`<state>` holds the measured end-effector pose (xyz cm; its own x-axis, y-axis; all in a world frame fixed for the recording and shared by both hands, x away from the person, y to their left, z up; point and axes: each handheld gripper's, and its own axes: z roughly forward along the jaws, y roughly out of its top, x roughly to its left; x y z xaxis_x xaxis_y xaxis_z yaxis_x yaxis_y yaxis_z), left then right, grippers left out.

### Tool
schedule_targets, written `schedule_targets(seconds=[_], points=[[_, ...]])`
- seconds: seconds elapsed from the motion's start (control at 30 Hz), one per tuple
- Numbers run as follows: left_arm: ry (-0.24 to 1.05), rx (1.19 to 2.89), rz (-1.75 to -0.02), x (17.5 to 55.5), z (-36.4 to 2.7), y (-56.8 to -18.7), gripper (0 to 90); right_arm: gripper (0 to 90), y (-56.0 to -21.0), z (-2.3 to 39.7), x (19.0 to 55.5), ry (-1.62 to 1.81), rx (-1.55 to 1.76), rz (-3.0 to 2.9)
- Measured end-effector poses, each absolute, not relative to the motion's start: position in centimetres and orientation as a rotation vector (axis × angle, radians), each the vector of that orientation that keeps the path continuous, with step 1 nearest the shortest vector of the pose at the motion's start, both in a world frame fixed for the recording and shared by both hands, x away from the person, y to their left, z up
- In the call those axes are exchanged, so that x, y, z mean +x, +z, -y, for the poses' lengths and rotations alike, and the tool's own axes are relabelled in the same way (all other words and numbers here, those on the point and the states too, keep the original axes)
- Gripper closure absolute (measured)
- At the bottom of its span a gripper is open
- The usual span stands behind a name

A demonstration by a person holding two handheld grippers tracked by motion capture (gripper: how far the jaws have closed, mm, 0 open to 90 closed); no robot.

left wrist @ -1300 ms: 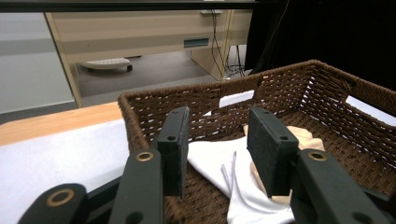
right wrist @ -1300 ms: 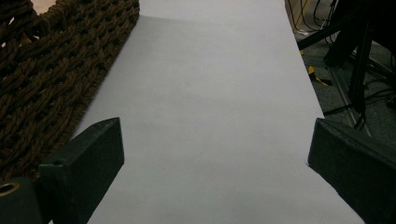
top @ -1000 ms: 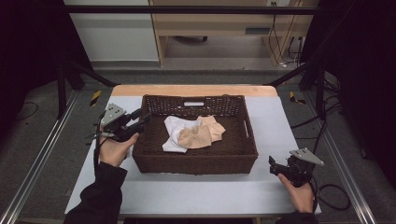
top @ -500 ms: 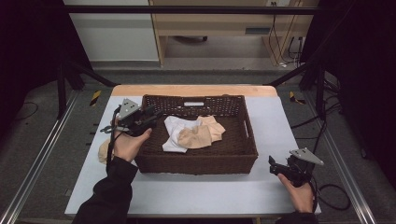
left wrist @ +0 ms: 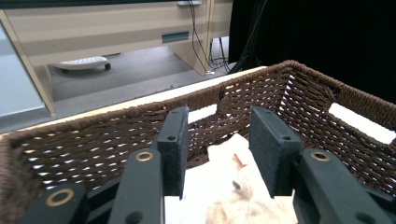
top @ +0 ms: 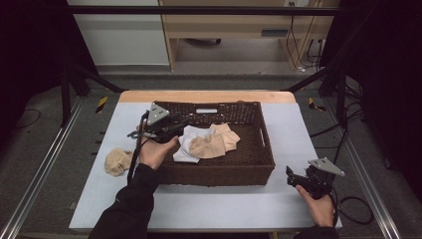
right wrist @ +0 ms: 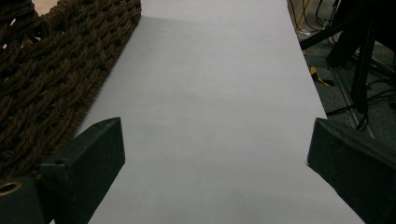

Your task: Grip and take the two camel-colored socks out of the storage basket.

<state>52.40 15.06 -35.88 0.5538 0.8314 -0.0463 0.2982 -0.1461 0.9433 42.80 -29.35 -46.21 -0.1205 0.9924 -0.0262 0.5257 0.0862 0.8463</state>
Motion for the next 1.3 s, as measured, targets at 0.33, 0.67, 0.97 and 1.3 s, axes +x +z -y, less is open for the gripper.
schedule_targets(seconds=[0.33,0.67,0.97,1.3], points=[[0.611,1.778,-0.962,53.7,-13.0,-37.8,57.0,4.4,-46.2,29.4,42.9,0.928,1.506,-1.727],[0.589,1.866,-0.987,54.5,-12.0,-40.3,56.1,4.4,-46.3,29.3,42.9,0.924,1.5,-1.731],[0.568,1.965,-1.024,55.0,-11.8,-41.8,58.0,4.5,-46.3,29.3,42.9,0.922,1.503,-1.735],[0.575,2.074,-1.035,55.5,-11.4,-42.8,58.3,4.6,-46.3,29.2,42.9,0.924,1.502,-1.737]])
